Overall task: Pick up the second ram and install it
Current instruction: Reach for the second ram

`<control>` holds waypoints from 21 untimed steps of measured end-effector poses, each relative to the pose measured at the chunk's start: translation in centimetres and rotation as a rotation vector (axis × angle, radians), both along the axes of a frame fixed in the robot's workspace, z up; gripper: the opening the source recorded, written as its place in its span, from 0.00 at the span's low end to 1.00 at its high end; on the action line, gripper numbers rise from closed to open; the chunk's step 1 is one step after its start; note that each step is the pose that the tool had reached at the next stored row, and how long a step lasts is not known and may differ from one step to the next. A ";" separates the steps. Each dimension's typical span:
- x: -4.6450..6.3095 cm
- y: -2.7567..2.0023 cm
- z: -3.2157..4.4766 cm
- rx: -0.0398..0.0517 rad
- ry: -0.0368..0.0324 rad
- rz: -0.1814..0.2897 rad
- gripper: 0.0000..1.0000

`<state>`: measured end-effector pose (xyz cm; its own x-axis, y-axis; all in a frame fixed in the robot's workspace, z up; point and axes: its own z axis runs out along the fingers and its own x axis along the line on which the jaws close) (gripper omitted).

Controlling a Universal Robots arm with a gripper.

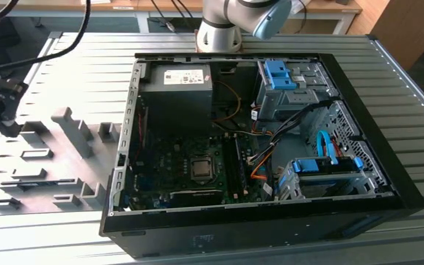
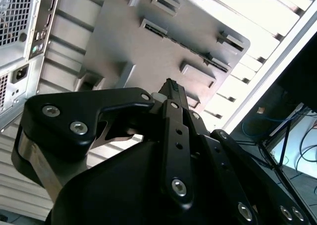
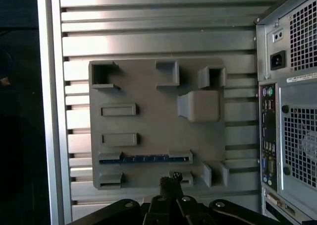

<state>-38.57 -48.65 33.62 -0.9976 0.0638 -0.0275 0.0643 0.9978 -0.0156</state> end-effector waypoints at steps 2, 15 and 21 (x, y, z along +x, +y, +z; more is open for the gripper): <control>-0.1 -0.29 -0.31 0.0012 0.0000 0.000 0.10; -0.4 -1.22 -2.46 0.0075 0.0000 0.000 0.10; -0.5 -1.44 -3.55 0.0074 0.0005 0.000 0.10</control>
